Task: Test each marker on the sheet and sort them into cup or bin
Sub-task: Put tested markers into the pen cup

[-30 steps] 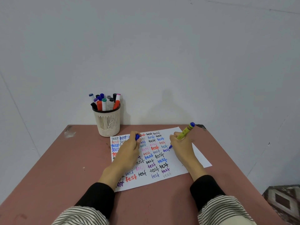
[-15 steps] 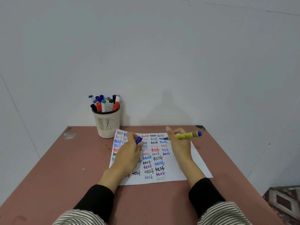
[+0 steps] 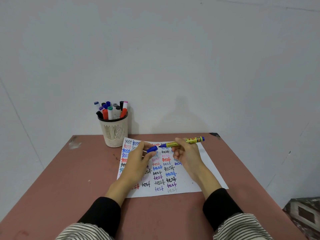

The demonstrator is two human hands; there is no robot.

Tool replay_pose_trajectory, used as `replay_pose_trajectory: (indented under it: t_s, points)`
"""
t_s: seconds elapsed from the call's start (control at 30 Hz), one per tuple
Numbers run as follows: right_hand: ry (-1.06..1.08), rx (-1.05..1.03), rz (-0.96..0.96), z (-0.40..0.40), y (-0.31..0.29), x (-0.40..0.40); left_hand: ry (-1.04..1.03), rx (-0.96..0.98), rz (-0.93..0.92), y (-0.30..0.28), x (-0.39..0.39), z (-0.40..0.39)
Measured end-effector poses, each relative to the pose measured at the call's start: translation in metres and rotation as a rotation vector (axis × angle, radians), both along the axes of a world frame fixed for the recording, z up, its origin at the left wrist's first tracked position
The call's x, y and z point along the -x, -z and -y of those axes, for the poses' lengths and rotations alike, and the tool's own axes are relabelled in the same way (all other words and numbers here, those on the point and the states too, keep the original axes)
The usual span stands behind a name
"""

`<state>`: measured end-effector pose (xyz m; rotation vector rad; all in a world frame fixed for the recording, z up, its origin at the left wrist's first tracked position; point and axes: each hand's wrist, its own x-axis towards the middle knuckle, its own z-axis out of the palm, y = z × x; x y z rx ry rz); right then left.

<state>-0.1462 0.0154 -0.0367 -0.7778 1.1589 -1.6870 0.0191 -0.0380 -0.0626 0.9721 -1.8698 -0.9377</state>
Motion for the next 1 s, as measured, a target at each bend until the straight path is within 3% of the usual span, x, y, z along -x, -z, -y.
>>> replay_pose_trajectory:
  t_s: [0.53,1.0]
  points:
    - [0.012,0.004,-0.101,-0.001,0.002,0.002,-0.016,0.047,0.017,-0.002,0.001,0.0]
    - [-0.035,0.052,-0.152,-0.007,-0.005,-0.007,0.003,0.027,-0.11,-0.008,-0.004,-0.001]
